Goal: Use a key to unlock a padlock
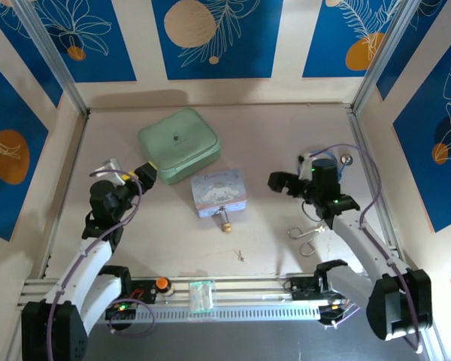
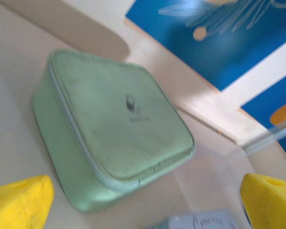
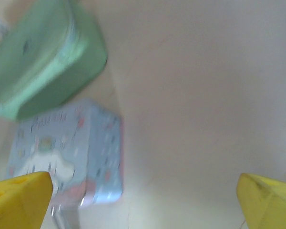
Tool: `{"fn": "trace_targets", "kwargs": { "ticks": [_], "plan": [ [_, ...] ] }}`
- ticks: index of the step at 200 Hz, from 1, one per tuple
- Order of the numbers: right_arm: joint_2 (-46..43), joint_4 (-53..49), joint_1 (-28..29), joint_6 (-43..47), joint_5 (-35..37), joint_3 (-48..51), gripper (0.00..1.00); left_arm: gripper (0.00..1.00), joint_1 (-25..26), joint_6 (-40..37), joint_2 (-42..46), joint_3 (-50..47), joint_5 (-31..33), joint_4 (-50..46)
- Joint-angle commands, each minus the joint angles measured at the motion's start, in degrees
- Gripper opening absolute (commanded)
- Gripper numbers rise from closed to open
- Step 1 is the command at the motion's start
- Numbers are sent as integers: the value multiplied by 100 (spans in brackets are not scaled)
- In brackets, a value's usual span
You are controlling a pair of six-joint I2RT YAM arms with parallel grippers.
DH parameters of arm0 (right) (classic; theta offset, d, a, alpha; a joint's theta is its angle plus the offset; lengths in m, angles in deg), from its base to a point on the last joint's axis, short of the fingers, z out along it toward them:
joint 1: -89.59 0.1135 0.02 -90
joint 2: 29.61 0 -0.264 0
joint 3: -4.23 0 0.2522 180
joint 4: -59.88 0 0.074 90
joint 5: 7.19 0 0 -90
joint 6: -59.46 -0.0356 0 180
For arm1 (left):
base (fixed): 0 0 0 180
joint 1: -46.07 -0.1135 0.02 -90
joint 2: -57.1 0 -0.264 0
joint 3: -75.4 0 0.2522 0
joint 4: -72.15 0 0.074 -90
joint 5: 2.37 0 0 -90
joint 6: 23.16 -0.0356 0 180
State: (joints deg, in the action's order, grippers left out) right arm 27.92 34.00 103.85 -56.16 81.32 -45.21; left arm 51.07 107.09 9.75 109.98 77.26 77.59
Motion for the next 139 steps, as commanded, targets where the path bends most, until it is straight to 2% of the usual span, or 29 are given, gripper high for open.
{"fn": "trace_targets", "kwargs": {
  "ticks": [1, 23, 52, 62, 73, 109, 139],
  "plan": [
    [-87, -1137, 824, -162, 557, -167, 99, 100, 524, 12, 17, 439, -398, -1639],
    [-37, -1569, 1761, -591, 1206, -105, 97, 100, 1522, -179, -74, 853, 230, -2614],
    [58, -1887, 2862, -1267, 1706, 107, 87, 100, 2695, 325, -405, 876, 605, -2526],
    [63, -1866, 3222, -1473, 1710, 199, 80, 100, 3020, 335, -555, 943, 695, -2505],
    [88, -1893, 3661, -1704, 1884, 253, 78, 100, 3338, 293, -705, 1117, 921, -2731],
    [422, -1737, 4872, -2515, 2440, 329, 71, 100, 3981, 550, -820, 1125, 1081, -2736],
    [1178, -1656, 5411, -2822, 2648, 102, 63, 100, 4271, 957, -680, 854, 1265, -2674]
  ]
}}
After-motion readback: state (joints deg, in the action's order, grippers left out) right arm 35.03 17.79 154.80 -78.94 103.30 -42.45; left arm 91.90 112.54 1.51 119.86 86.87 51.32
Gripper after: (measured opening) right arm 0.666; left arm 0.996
